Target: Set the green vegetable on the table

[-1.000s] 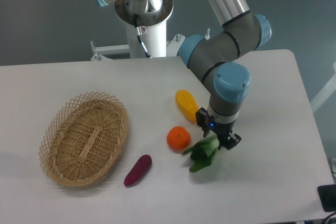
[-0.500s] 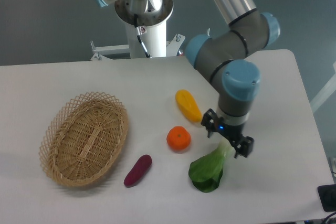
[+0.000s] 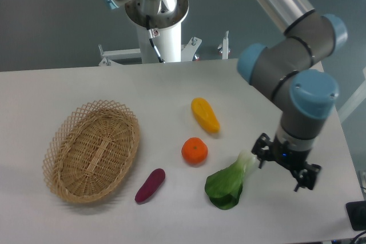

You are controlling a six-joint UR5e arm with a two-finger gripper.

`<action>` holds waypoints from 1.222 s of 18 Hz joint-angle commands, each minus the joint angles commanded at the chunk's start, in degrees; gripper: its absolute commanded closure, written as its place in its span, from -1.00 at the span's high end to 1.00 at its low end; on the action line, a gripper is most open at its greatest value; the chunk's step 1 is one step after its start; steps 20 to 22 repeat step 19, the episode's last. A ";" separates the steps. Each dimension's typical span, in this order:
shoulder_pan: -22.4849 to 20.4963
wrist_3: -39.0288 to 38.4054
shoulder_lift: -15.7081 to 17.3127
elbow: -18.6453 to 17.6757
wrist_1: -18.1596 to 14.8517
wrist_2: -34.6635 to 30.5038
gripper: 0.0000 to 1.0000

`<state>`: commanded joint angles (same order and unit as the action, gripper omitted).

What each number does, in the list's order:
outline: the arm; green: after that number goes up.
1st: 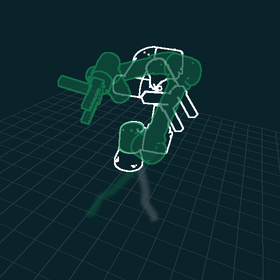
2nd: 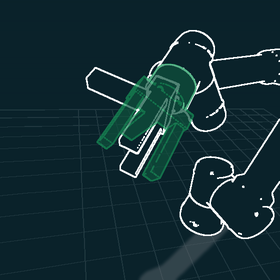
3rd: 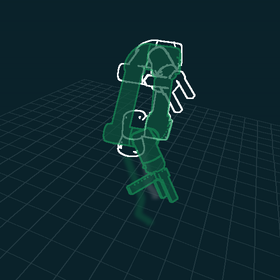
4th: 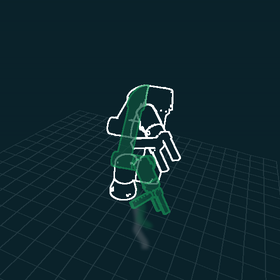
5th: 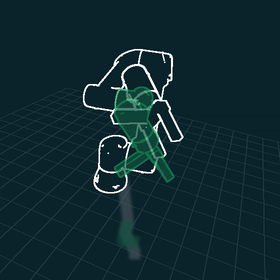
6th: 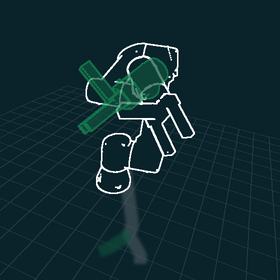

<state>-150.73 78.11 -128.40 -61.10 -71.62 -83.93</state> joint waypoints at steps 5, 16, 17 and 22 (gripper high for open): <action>-1.14 3.62 -3.43 6.77 -4.92 -3.06 1.00; -1.06 9.51 -4.31 7.05 -6.34 -7.03 1.00; -1.06 9.43 -4.23 7.05 -6.43 -7.03 1.00; -1.06 9.25 -4.31 7.05 -6.34 -7.03 1.00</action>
